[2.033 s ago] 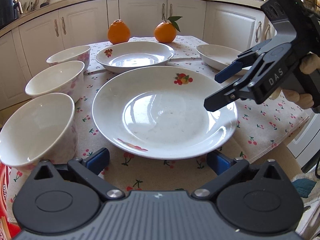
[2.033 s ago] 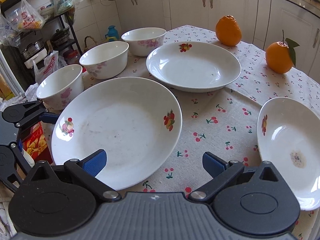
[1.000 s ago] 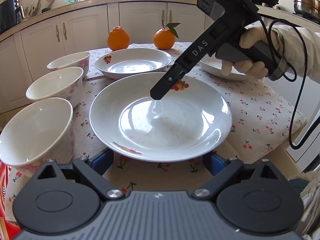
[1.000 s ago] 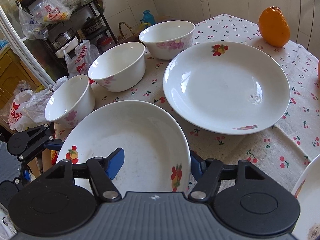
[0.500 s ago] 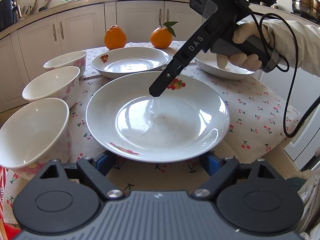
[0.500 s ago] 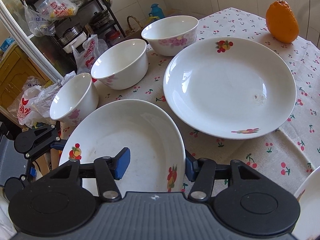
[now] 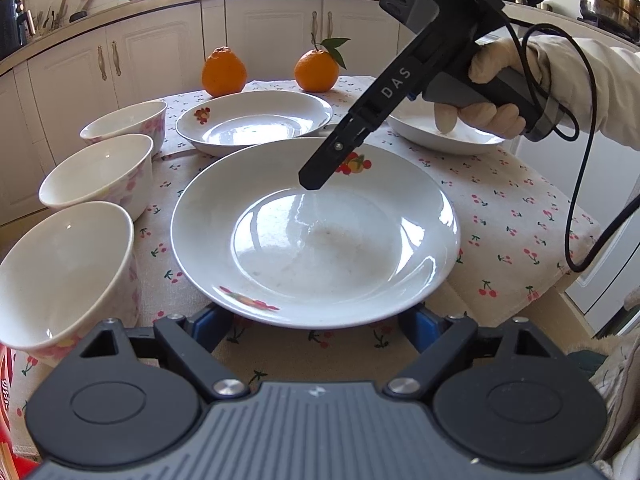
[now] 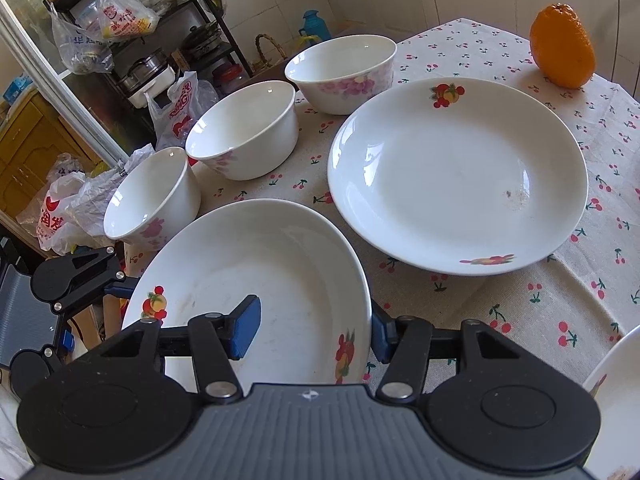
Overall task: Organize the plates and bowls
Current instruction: 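Lift the large plate with the right gripper toward another white plate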
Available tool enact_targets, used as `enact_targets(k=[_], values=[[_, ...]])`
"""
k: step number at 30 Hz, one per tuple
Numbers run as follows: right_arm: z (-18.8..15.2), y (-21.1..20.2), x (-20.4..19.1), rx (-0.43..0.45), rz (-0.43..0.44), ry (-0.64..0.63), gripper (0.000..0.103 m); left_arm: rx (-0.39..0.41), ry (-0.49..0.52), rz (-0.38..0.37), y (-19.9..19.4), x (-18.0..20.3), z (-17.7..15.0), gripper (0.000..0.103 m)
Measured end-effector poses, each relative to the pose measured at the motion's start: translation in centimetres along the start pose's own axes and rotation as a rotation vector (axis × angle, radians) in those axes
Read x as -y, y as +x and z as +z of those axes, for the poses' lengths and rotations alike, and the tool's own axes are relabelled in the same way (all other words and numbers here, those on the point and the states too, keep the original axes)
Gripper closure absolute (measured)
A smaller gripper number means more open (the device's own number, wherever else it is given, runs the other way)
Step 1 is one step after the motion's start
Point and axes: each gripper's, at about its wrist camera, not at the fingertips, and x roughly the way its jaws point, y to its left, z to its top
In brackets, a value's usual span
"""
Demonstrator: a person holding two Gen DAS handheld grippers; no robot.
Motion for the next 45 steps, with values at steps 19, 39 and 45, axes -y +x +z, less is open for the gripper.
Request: enact_targets(k=[19,39,45], values=[[-2.2,-7.0,1.6,0.116,-0.106,0.04,0.041,0.007,0.126,-0.102,1.3,1.9,5.4,0.014],[-6.0,-13.8,8.5,0.182,-0.232,0.144,0.041,0.0,0.217,-0.228,7.7,5.9,11.8,0.014],[-7.4,-14.9,10.7,0.206,-0.27,0.168,0.041,0.006,0.235,-0.245,9.8,7.1,13.1,0.014]])
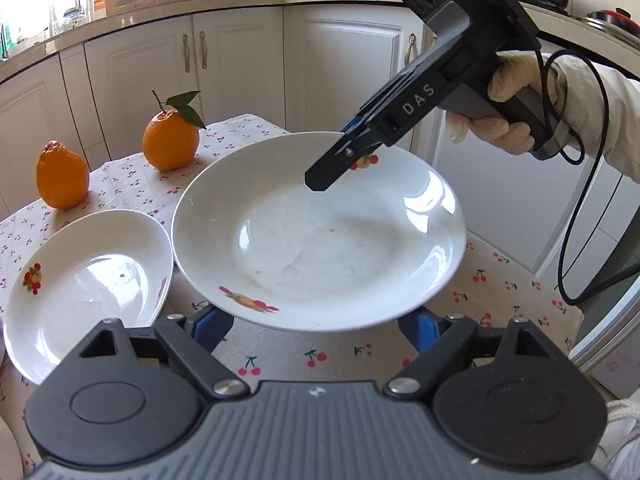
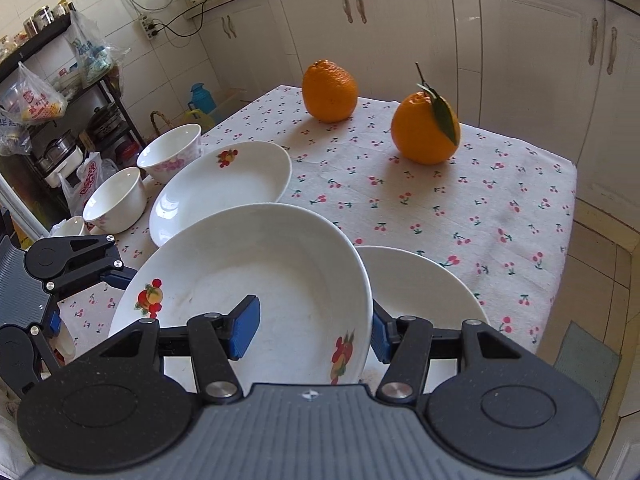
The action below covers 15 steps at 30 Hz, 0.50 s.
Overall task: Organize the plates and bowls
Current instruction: 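Lift the large plate with the right gripper toward another white plate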
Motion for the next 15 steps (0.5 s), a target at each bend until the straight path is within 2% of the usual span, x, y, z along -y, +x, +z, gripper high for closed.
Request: enact_targets(k=[15], values=[[-1.5,-0.1,3.2,0.028,-0.034,0.061,0.041,-0.014,0.043,-0.011,2.9,0.4,1.6,0.014]])
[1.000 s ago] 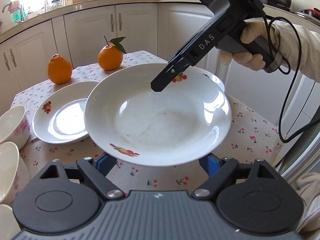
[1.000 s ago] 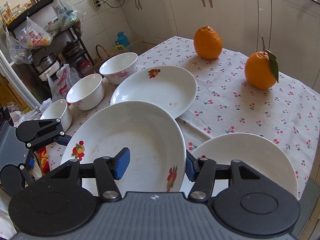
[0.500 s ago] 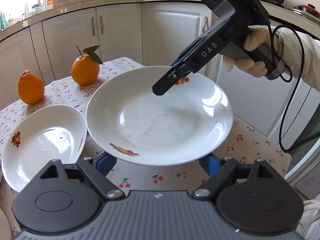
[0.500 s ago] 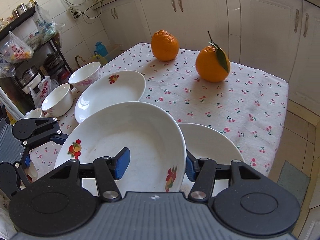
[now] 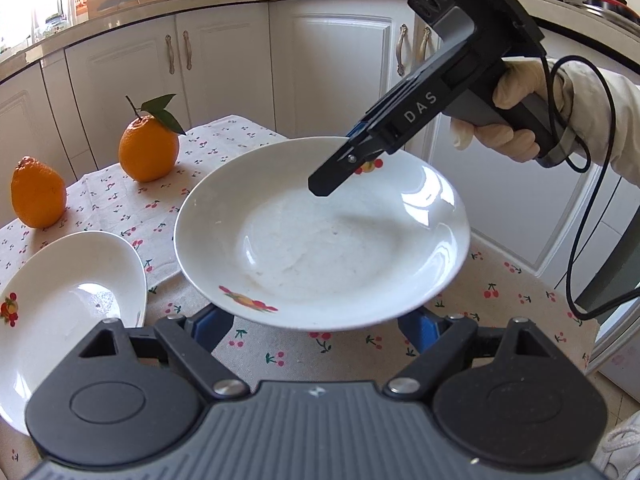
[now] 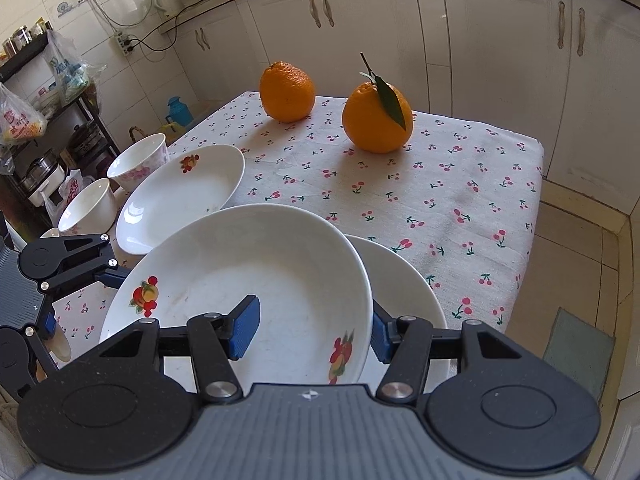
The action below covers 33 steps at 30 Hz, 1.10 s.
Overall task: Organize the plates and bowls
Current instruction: 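Lift the large plate with the right gripper toward another white plate, then lower the large plate onto the other plate and open the right gripper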
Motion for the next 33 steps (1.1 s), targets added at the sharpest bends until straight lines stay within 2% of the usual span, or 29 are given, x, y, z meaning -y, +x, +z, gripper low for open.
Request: enact_targets(k=[13,24,33], values=[[-1.2,0.2,1.4,-0.008,-0.023,0.041,0.04,-0.014,0.038,-0.018,1.2,0.1,0.5,0.014],[-1.9,-0.1,1.8,-0.023,-0.052,0.057,0.04,-0.02,0.032,-0.061,1.8,0.3,0.5,0.014],[-2.5,-0.9,1.8,-0.024,-0.069,0.077,0.039,-0.017,0.024,-0.067,2.1,0.1,0.5,0.011]])
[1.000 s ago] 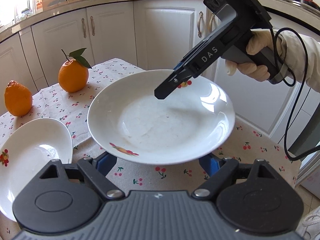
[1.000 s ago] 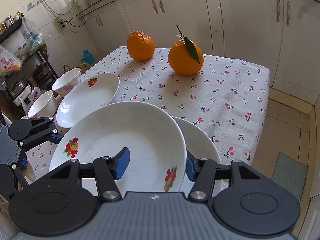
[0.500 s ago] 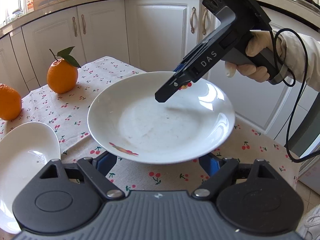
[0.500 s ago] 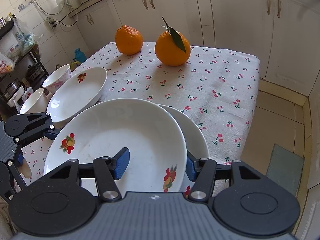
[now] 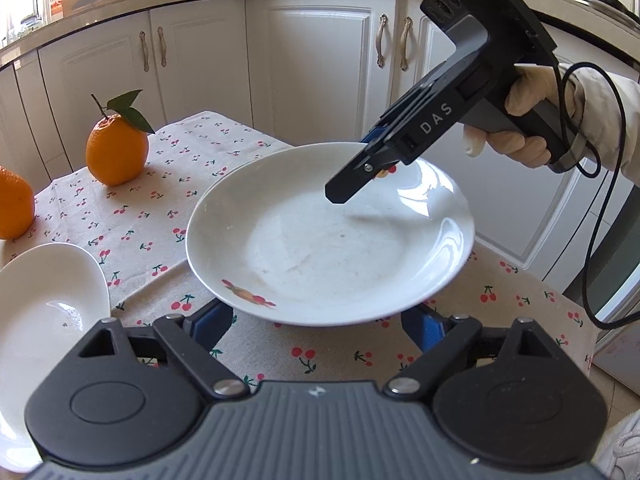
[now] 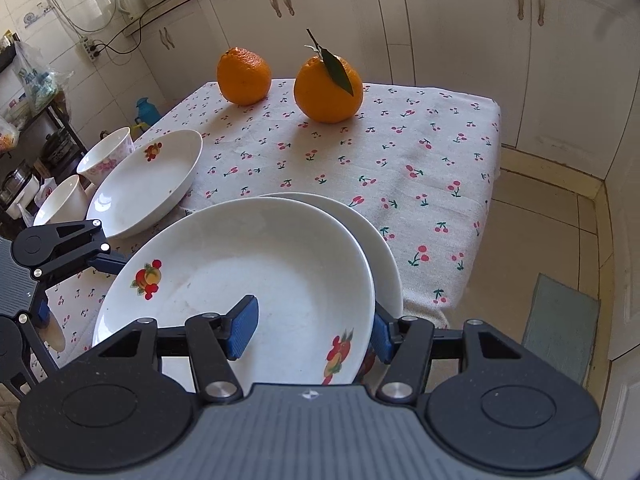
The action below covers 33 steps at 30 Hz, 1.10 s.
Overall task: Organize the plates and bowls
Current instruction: 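Lower the large plate onto the other plate and open the right gripper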
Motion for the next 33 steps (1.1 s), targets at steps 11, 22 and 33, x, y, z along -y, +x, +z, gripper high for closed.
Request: enact_targets(k=[11,22,33], values=[[-0.2,-1.0,-0.7,0.005,-0.033,0.015,0.03,0.013,-0.019,0.0,0.0,0.0,-0.1,0.009],[-0.5,-1.7,-2.1,-0.014,-0.096,0.006,0.018,0.038,-0.038,0.014,-1.1,0.0,-0.7,0.007],[-1.6,-1.8,-5.3,-0.037,-0.185,-0.03,0.0,0.084,-0.08,0.072,-4.1,0.2,-2.0,0.004]])
